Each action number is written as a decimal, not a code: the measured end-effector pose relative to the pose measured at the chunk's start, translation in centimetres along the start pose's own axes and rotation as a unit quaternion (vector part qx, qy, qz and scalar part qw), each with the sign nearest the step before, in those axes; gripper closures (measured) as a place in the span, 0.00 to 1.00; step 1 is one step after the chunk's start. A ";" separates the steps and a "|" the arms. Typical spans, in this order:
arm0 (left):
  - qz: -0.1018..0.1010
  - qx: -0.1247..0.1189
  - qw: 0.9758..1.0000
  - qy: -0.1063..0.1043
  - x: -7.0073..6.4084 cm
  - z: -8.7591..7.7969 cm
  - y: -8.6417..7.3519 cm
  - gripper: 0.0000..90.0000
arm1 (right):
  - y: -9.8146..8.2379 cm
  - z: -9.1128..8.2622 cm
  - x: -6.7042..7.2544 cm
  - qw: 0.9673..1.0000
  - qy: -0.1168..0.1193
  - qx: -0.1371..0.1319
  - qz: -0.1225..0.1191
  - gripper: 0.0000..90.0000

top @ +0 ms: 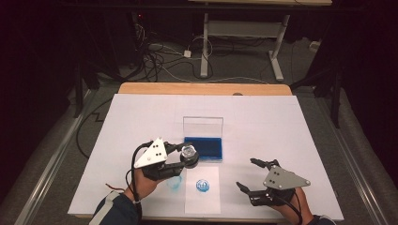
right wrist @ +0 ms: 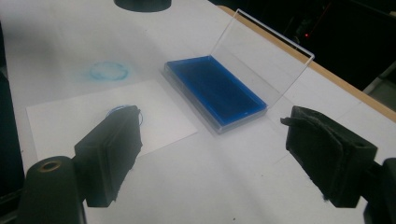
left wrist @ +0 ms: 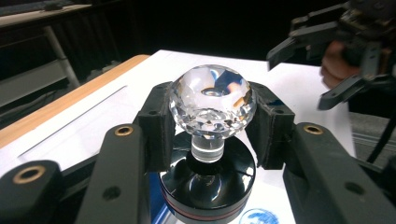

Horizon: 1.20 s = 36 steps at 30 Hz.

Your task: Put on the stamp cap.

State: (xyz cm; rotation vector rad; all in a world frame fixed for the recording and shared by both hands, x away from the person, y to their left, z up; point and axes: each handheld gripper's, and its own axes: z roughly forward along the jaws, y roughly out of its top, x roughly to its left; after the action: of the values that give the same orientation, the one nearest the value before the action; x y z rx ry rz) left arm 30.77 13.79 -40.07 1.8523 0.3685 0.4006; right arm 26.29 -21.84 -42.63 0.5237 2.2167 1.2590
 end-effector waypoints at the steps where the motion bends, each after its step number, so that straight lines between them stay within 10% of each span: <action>1: -0.001 0.000 1.000 0.001 0.2 -0.1 -0.1 0.60 | 0.0 -0.1 0.0 1.000 -0.001 0.000 0.000 0.20; 36: -0.018 0.024 0.998 0.060 3.4 -1.0 -1.8 0.60 | -1.4 -2.4 -1.8 0.996 -0.087 -0.012 0.012 0.19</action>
State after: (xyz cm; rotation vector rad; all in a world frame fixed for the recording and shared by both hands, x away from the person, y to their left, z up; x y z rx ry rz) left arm 33.25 16.66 -41.23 1.8696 0.4963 0.4842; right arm 26.08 -25.09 -42.38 0.6273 2.0547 1.2024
